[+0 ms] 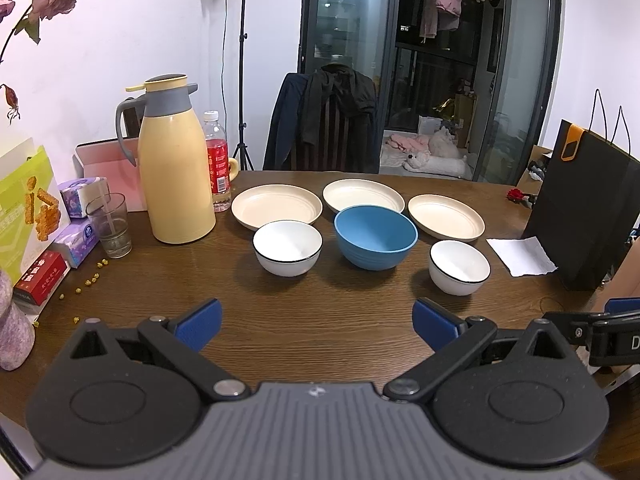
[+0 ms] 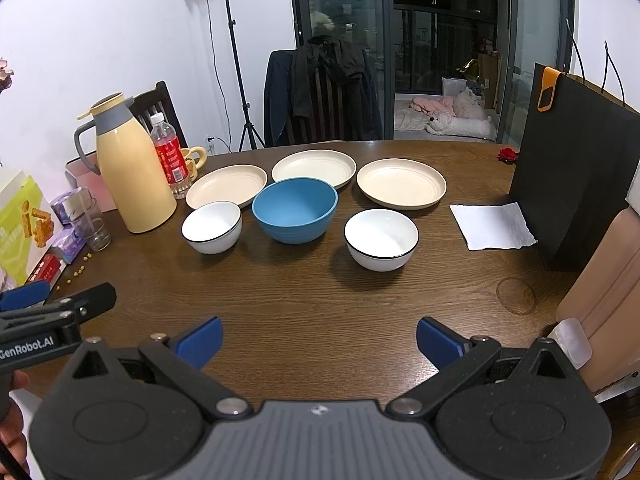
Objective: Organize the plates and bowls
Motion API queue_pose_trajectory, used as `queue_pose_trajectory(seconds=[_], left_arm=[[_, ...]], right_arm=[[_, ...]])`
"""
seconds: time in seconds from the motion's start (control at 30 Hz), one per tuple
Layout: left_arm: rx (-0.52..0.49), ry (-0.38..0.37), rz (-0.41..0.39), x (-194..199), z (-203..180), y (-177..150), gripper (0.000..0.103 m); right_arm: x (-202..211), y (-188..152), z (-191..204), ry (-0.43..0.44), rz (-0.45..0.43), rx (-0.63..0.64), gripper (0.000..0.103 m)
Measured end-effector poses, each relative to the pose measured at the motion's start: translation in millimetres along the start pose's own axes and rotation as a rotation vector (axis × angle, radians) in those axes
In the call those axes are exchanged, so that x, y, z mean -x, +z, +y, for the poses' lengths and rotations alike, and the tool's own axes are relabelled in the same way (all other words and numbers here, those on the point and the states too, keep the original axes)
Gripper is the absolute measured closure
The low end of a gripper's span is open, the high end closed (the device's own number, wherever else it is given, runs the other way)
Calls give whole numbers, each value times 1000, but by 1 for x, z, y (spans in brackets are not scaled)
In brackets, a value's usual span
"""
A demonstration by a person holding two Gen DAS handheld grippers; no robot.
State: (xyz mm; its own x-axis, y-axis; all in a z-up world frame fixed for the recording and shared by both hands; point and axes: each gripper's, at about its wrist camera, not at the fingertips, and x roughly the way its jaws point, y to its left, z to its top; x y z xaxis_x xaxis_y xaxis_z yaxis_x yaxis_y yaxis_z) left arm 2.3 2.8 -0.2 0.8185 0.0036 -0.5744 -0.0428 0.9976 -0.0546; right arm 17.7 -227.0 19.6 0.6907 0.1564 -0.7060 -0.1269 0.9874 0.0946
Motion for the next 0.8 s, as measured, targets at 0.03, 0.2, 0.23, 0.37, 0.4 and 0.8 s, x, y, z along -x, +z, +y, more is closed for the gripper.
queue_pose_trajectory(seconds=[0.03,0.2,0.23,0.37,0.4,0.8], left_arm=[[0,1,0,0,0,0,0],[0,0,1,0,0,0,0],[1,0,1,0,0,0,0],[0,0,1,0,0,0,0],[0,0,1,0,0,0,0],[1,1,3,0,1,0,0]], right_arm=[[1,0,0,0,-1,0,0],[0,0,0,0,-1,0,0],[1,0,1,-1,-1,0,0],[0,0,1,-1,0,0,0],[1,0,1,-1,0,0,0],[-1,-2,4,3,7,2,0]])
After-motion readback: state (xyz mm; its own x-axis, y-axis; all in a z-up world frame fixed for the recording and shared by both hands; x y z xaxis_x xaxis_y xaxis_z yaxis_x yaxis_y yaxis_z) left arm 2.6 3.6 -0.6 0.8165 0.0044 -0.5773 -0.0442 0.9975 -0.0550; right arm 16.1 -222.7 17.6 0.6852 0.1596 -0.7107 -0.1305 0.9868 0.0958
